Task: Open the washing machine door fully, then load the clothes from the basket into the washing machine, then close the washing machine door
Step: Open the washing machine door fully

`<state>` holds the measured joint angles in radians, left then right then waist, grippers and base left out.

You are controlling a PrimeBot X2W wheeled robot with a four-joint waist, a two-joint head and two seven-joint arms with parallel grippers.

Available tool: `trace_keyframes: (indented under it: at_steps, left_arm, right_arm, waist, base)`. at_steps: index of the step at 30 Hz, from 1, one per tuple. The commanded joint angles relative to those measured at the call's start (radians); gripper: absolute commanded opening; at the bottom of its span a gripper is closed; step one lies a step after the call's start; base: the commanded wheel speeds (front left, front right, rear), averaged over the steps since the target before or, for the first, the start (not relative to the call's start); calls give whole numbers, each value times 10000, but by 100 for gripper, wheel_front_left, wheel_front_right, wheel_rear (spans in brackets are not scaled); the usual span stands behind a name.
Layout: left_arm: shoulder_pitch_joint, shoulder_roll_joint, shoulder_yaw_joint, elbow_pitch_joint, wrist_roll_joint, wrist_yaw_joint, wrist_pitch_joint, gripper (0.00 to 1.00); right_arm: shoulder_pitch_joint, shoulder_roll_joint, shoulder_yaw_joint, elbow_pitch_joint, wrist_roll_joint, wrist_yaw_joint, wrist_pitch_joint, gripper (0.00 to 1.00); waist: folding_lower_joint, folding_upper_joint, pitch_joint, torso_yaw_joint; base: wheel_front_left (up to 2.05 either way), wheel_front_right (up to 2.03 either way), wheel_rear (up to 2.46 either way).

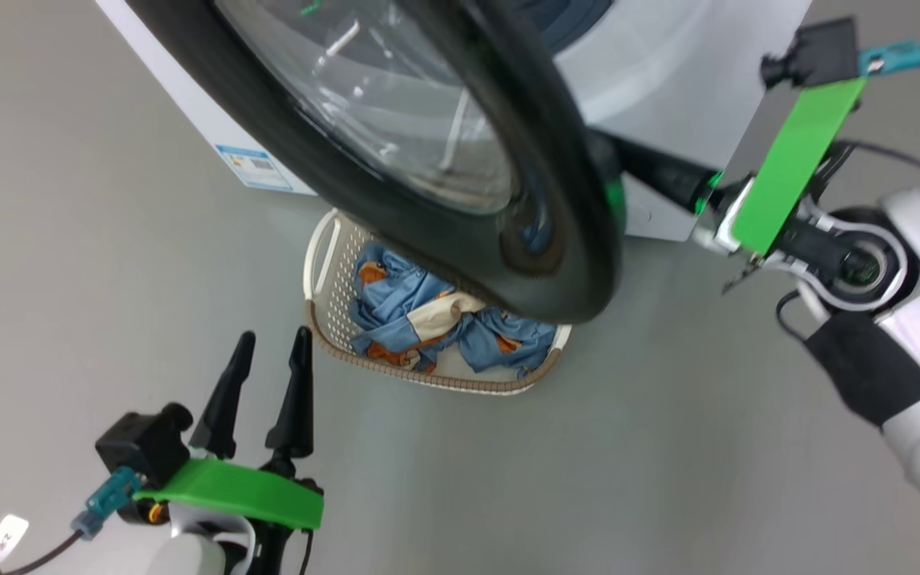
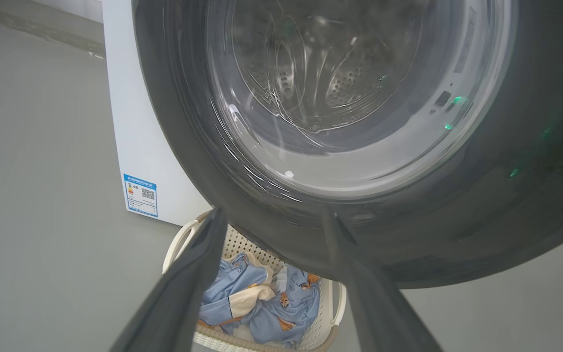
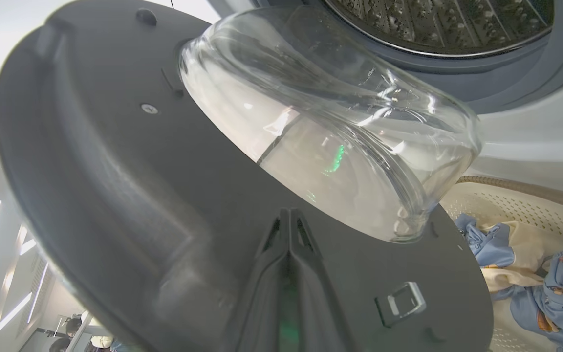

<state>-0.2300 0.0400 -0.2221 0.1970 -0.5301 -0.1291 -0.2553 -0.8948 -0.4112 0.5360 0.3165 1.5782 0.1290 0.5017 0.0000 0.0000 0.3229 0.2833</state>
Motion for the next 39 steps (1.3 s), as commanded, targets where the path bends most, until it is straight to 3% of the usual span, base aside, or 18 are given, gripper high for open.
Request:
trace_keyframes:
  at_steps: [1,26,39]
  left_arm:
    - [150,274,368,-172,94,-16,-65,100]
    - [700,325,810,-328,241,-16,-65,100]
    - [815,314,968,-291,321,-16,-65,100]
  right_arm:
    - [437,274,163,-451,148,17,129,0]
    - [2348,1581,1166,-2018,-66,17,519,0]
    - [2541,1797,1124,-2078,-248,17,27,0]
  waist:
    - [0,0,-233,-63]
    - [0,0,-856,40]
    - [0,0,-1136,-68]
  base:
    - [0,0,0]
    - [0,0,0]
    - [0,0,0]
